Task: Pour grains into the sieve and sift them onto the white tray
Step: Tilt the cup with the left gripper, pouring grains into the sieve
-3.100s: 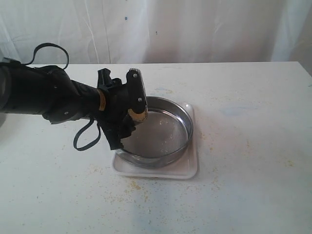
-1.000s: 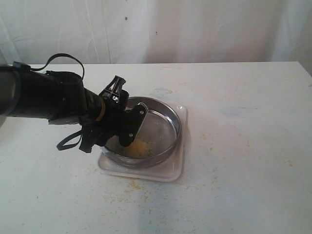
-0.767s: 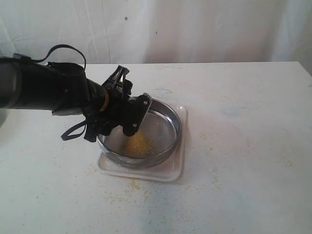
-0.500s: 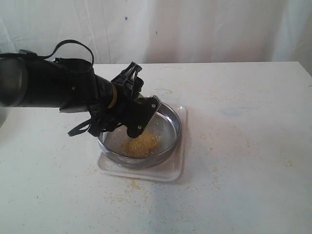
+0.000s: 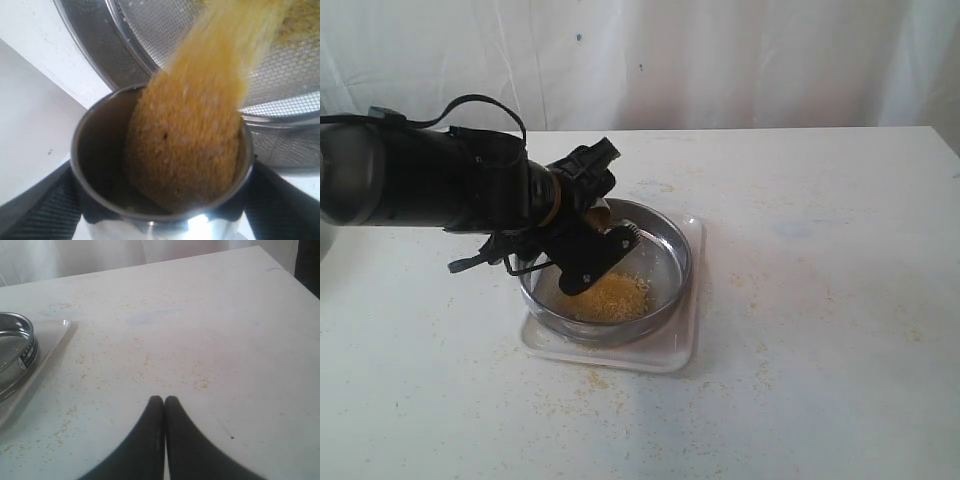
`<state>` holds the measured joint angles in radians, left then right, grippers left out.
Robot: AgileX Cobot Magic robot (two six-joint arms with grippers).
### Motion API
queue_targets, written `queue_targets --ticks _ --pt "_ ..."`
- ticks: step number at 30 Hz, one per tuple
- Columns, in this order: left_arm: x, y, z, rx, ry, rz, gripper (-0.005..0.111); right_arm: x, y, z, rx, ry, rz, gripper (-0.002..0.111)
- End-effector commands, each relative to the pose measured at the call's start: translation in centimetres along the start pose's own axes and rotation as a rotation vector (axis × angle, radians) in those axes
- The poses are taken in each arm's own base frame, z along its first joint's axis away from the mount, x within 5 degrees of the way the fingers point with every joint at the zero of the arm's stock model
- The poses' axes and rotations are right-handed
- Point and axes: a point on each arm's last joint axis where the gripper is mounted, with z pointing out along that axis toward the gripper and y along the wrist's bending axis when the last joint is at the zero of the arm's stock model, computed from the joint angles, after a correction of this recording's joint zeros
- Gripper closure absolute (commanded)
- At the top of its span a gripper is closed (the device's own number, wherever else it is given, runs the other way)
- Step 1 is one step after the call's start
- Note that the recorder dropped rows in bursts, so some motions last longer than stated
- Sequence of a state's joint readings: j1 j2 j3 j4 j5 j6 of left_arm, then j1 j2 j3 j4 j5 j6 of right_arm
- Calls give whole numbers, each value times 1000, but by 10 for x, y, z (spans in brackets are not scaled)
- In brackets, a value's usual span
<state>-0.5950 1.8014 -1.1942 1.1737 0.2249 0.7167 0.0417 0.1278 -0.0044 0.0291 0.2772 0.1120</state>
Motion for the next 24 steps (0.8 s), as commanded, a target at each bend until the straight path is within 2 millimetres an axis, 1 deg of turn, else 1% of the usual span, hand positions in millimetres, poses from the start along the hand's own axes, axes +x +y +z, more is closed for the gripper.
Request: queue_targets --ticks 1,5,11,15,19,24 --pt "-1 7 -6 -19 45 116 107 1 0 1 3 6 1 108" --pt "-4 9 -7 -34 56 162 107 1 0 1 3 6 1 108" --pt "-3 13 -11 -42 136 290 107 1 0 1 3 6 1 108" --pt "-5 15 -12 -50 144 314 107 1 0 1 3 6 1 108" --pt "-3 18 -14 -61 183 375 107 1 0 1 3 6 1 108" --pt "-4 18 -14 -64 199 398 107 1 0 1 3 6 1 108"
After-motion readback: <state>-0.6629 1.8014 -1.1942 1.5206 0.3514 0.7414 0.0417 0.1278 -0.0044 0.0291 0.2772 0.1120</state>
